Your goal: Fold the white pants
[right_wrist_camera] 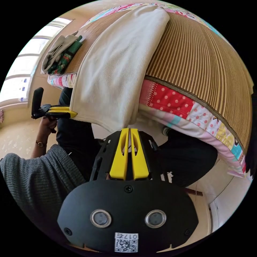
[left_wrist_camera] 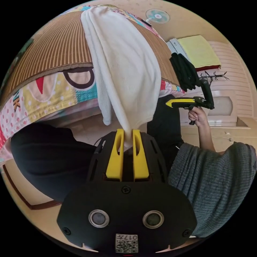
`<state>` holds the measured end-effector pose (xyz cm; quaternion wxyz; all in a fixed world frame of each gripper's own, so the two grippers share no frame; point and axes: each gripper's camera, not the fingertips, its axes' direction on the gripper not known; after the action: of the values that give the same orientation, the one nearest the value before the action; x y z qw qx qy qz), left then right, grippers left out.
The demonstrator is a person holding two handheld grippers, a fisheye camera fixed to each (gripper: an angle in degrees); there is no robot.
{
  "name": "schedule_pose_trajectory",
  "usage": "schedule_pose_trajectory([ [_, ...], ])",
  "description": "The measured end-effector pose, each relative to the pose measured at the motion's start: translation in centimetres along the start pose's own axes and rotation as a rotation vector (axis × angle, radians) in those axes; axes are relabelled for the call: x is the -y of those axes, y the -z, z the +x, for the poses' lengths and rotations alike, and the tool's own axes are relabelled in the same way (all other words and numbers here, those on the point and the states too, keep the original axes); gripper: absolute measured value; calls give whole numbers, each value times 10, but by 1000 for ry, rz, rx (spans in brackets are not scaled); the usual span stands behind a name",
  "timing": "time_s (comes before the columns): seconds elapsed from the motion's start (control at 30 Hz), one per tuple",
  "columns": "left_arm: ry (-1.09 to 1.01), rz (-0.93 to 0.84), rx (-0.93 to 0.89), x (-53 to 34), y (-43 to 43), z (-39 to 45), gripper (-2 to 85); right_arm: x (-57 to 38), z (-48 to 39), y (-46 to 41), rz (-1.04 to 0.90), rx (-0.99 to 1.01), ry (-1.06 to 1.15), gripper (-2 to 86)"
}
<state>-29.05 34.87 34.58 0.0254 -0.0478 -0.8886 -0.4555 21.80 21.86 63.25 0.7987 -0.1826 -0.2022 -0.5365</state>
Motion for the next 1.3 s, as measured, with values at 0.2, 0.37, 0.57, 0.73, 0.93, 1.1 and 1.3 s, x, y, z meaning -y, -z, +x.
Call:
schedule_pose_trajectory([
  [0.2, 51, 270, -19, -6, 51, -15, 72, 7, 11, 27, 96, 41, -73, 10],
  [0.37, 22, 372, 98, 34, 65, 3, 85, 25, -5, 19, 97, 66, -69, 20],
  [0.57, 159, 289, 149, 63, 36, -2, 38, 35, -35, 11, 117, 53, -28, 37],
  [0.73, -122, 355, -329, 35, 47, 28, -6, 19, -36, 23, 243, 97, -20, 30],
  [0.93, -62, 303, 195, 7, 40, 53, 3, 20, -2, 12, 216, 138, -115, 25],
  [1.1, 65, 392, 115, 28, 37, 17, 80, 29, -6, 11, 228, 192, -86, 25],
  [1.3, 72, 307, 197, 85, 17, 4, 18, 26, -13, 11, 232, 193, -31, 22],
])
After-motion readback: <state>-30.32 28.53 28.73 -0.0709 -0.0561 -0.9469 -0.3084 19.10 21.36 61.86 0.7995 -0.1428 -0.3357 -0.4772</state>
